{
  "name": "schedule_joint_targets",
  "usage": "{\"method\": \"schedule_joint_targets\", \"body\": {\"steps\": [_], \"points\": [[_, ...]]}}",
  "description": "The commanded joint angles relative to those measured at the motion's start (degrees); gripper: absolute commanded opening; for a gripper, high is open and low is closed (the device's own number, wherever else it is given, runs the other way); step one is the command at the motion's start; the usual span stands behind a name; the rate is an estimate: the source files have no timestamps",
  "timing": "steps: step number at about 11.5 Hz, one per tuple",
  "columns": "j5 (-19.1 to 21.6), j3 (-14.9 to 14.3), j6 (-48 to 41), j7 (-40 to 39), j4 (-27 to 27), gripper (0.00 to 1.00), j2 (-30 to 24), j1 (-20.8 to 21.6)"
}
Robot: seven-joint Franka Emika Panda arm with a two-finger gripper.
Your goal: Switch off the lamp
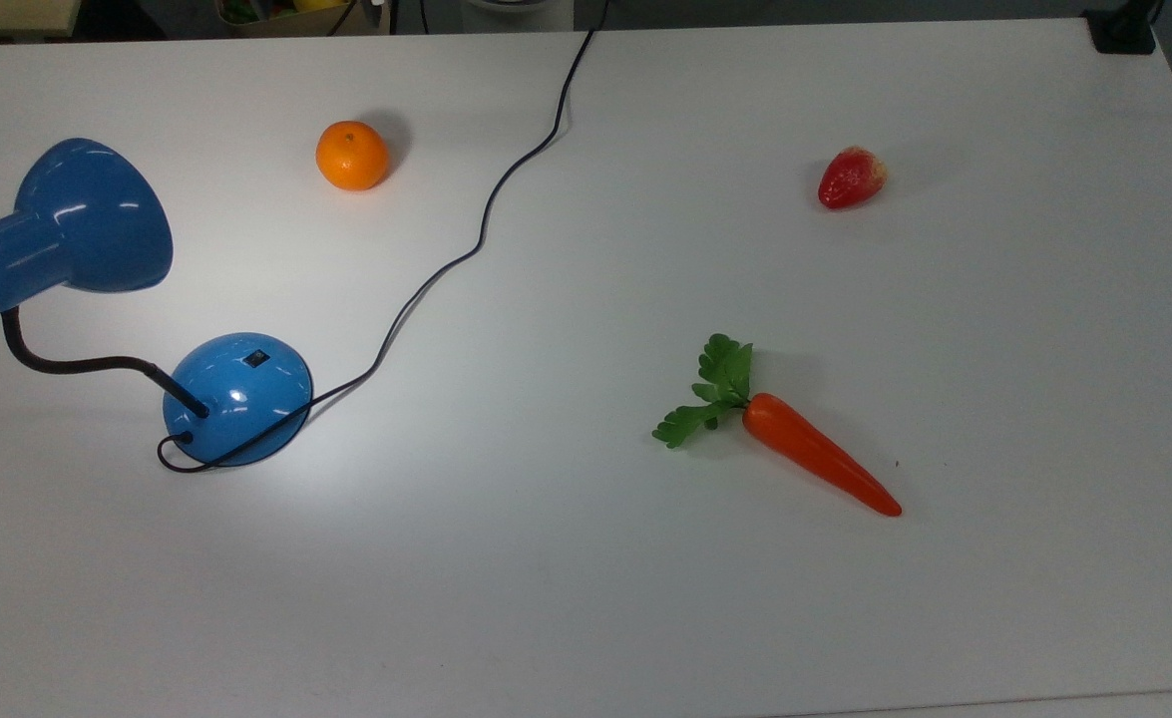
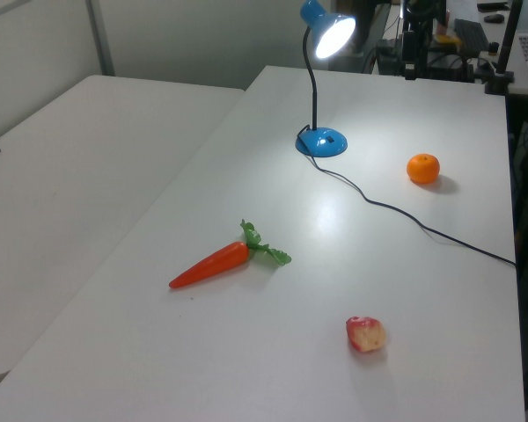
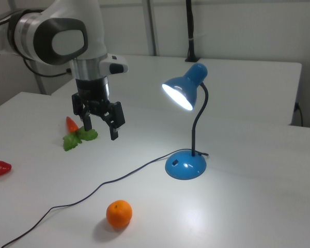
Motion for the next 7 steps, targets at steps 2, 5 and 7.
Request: {"method": "schedule_joint_targets", "body": {"steps": [2,5,7], "points": [[0.78,-0.19,-2.18,-0.41,0.3,1.0,-0.49,-0.15],[0.52,-0.1,-1.66,1.52,0.3,1.0,-0.49,-0.15],[0.52,-0.19,-1.57,1.79,0.22,0.75,-0.4,-0.15]]}}
